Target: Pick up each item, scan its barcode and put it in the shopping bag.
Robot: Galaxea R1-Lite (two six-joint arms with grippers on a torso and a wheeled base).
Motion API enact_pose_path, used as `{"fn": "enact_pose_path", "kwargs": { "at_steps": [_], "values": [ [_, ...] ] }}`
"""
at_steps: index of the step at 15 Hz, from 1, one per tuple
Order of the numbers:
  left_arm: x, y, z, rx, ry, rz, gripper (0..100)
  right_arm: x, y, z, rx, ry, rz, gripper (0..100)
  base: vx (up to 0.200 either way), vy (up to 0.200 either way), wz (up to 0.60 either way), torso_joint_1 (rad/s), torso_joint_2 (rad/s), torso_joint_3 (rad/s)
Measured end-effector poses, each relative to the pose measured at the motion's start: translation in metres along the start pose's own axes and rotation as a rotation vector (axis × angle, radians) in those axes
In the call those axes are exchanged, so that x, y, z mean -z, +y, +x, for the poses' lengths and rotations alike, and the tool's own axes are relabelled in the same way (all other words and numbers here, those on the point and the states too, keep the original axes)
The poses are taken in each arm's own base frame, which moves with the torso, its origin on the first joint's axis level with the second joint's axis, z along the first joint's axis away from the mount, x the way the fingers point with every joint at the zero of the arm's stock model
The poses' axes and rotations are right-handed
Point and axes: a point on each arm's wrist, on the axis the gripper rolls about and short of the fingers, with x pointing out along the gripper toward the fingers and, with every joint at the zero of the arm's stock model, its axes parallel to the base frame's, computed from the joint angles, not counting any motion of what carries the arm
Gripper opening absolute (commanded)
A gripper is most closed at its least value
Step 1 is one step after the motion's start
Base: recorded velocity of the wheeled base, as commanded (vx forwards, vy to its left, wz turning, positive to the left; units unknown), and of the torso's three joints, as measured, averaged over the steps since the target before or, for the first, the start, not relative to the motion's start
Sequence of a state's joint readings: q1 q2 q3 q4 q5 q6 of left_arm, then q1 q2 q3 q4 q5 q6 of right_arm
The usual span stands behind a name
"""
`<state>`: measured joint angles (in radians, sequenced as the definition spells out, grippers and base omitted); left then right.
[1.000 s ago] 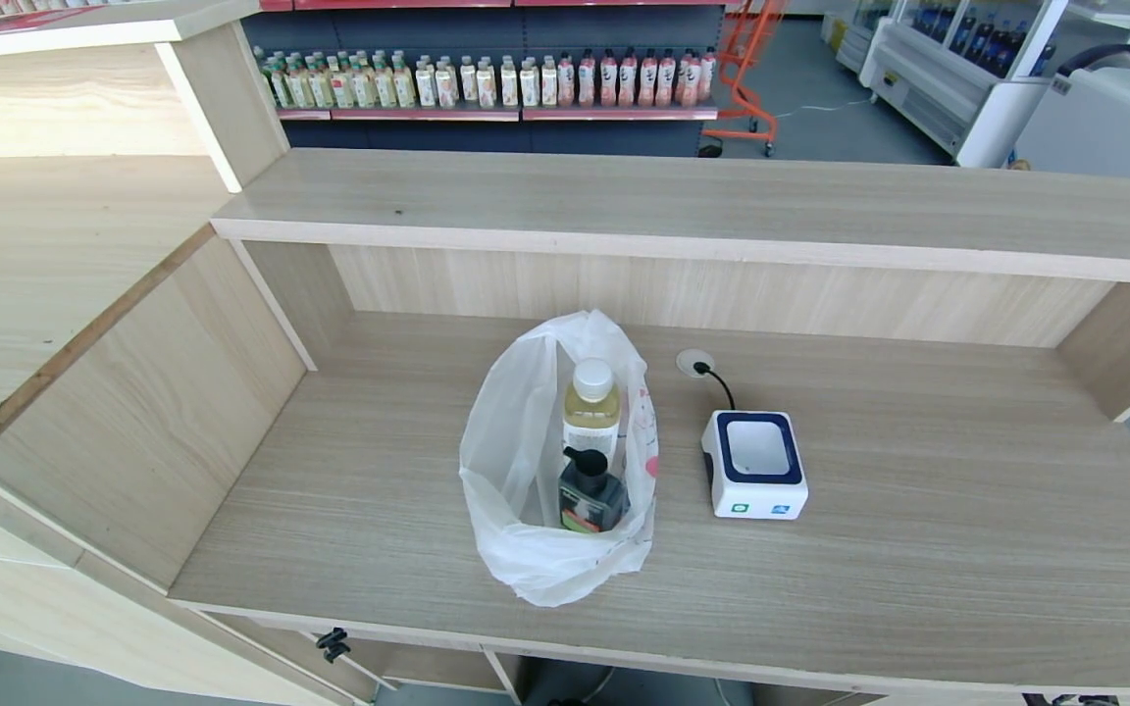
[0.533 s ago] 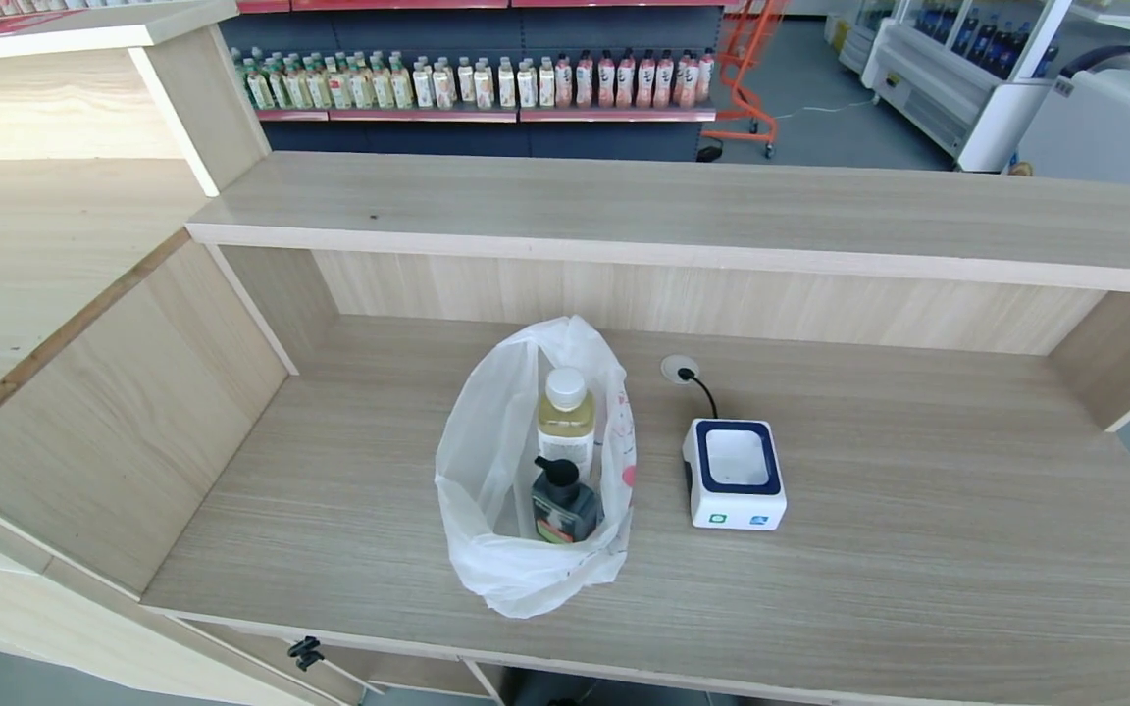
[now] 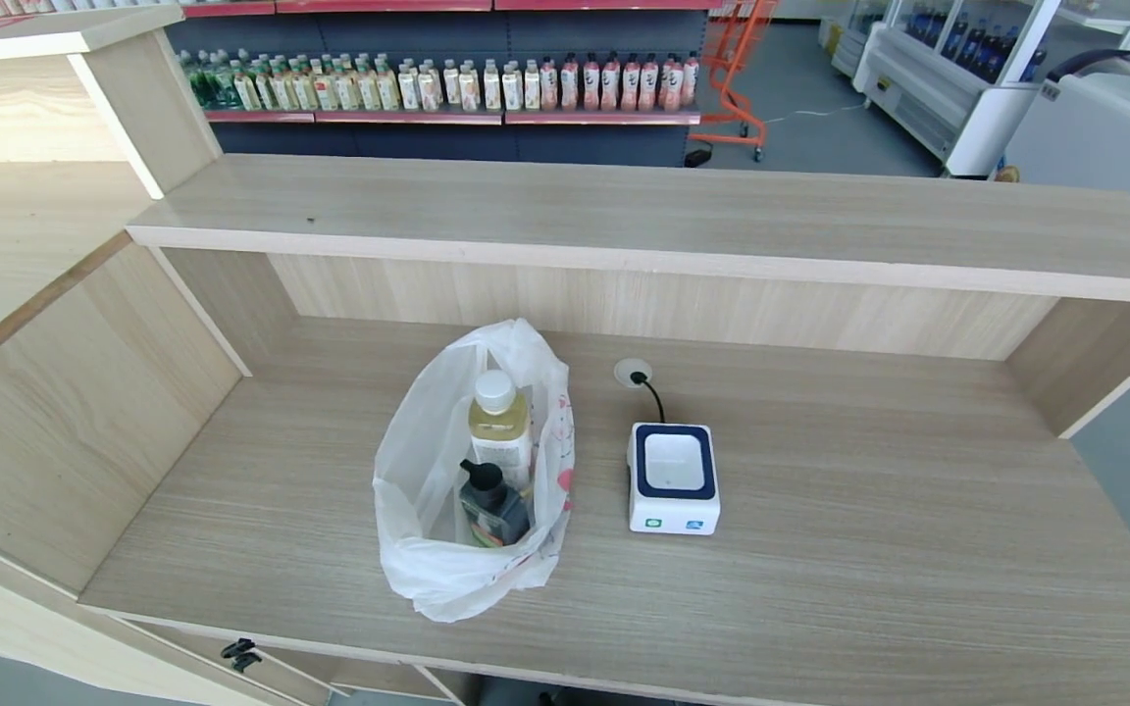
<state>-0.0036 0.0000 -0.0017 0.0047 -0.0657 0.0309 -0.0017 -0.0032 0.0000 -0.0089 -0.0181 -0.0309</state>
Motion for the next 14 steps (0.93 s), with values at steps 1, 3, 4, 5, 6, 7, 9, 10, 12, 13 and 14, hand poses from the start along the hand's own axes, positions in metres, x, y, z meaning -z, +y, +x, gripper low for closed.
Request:
{"fn": "enact_pose_path", "kwargs": {
  "at_steps": [1, 3, 4, 5, 6, 7, 9, 10, 12, 13, 14],
  "values": [
    [0.0000, -0.0001, 0.0000, -0.002, 0.000, 0.000, 100, 0.0001, 0.0000, 0.0000, -0.001, 0.001, 0.000, 0, 0.000, 0.000, 0.00, 0.000, 0.00, 0.000],
    [0.0000, 0.0000, 0.0000, -0.001, 0.000, 0.000, 100, 0.0000, -0.0001, 0.0000, -0.001, 0.000, 0.000, 0, 0.000, 0.000, 0.00, 0.000, 0.00, 0.000],
    [0.0000, 0.0000, 0.0000, -0.001, 0.000, 0.000, 100, 0.0000, 0.0000, 0.0000, -0.001, 0.000, 0.000, 0, 0.000, 0.000, 0.00, 0.000, 0.00, 0.000],
    [0.0000, -0.0001, 0.0000, -0.001, 0.000, 0.000, 100, 0.0000, 0.0000, 0.0000, -0.001, 0.000, 0.000, 0, 0.000, 0.000, 0.00, 0.000, 0.00, 0.000],
    [0.0000, -0.0001, 0.0000, -0.002, 0.000, 0.000, 100, 0.0000, -0.0001, 0.0000, -0.002, 0.000, 0.000, 0, 0.000, 0.000, 0.00, 0.000, 0.00, 0.000],
    [0.0000, 0.0000, 0.0000, -0.001, 0.000, 0.000, 100, 0.0000, 0.0000, 0.0000, -0.002, 0.000, 0.000, 0, 0.000, 0.000, 0.00, 0.000, 0.00, 0.000],
    [0.0000, -0.0001, 0.0000, -0.002, 0.000, 0.000, 100, 0.0000, 0.0000, 0.0000, -0.001, 0.001, -0.001, 0, 0.000, 0.000, 0.00, 0.000, 0.00, 0.000],
    [0.0000, -0.0001, 0.0000, -0.002, 0.000, 0.000, 100, 0.0000, 0.0000, 0.0000, -0.001, 0.000, -0.001, 0, 0.000, 0.000, 0.00, 0.000, 0.00, 0.000],
    [0.0000, -0.0001, 0.0000, -0.002, 0.000, 0.000, 100, 0.0000, 0.0000, 0.0000, -0.001, 0.000, -0.001, 0, 0.000, 0.000, 0.00, 0.000, 0.00, 0.000],
    [0.0000, -0.0001, 0.0000, -0.001, 0.000, 0.000, 100, 0.0000, 0.0000, 0.0000, -0.001, 0.000, -0.001, 0, 0.000, 0.000, 0.00, 0.000, 0.00, 0.000],
    [0.0000, -0.0001, 0.0000, -0.001, 0.000, 0.000, 100, 0.0000, 0.0000, 0.0000, -0.001, 0.000, -0.002, 0, 0.000, 0.000, 0.00, 0.000, 0.00, 0.000]
  ]
}}
